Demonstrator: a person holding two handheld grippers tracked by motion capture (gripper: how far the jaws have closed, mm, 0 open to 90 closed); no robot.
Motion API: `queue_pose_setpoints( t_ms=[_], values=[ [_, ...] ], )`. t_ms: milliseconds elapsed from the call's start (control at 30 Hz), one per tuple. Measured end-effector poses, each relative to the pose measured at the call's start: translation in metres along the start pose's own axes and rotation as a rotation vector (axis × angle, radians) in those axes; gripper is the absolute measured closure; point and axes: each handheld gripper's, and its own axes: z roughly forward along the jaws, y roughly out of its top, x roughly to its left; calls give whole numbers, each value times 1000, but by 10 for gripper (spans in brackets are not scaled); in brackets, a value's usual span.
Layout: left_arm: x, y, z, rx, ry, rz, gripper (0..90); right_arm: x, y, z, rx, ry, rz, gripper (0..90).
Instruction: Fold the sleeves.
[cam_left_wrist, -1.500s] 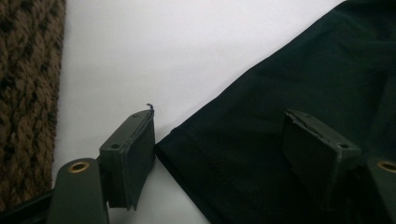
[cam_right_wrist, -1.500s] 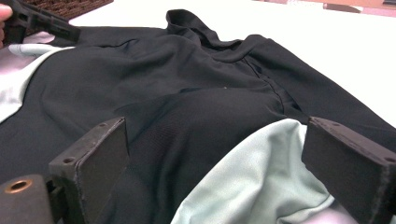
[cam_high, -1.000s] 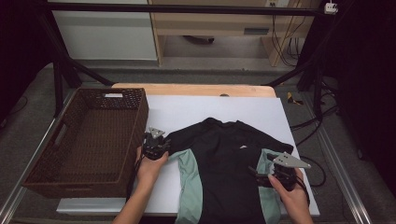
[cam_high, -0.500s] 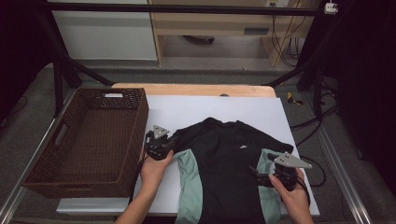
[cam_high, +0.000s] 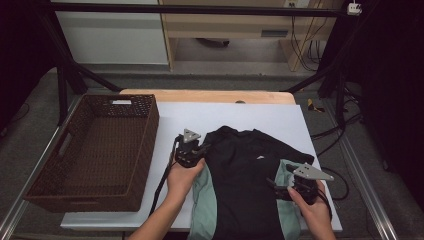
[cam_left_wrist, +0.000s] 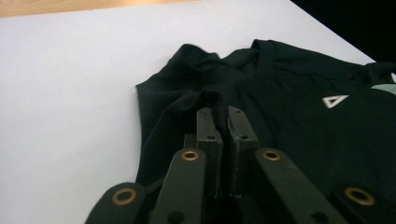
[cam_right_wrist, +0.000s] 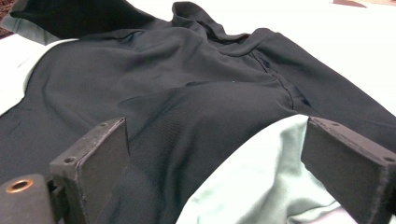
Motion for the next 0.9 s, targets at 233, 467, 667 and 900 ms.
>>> queue_pose_setpoints(
  t_ms=[233,467,667,900],
  values=[
    [-17,10,18,21,3,27,858,0,0,0,1,5,-3,83],
    [-20,4,32,43,-6,28,820,0,0,1,6,7,-7,83],
    [-21,2,27,23,16,54,561,2,0,2,15,12,-10,83],
    [-18,3,4,-38,2,53,502,3,0,2,16,12,-19,82]
  ],
)
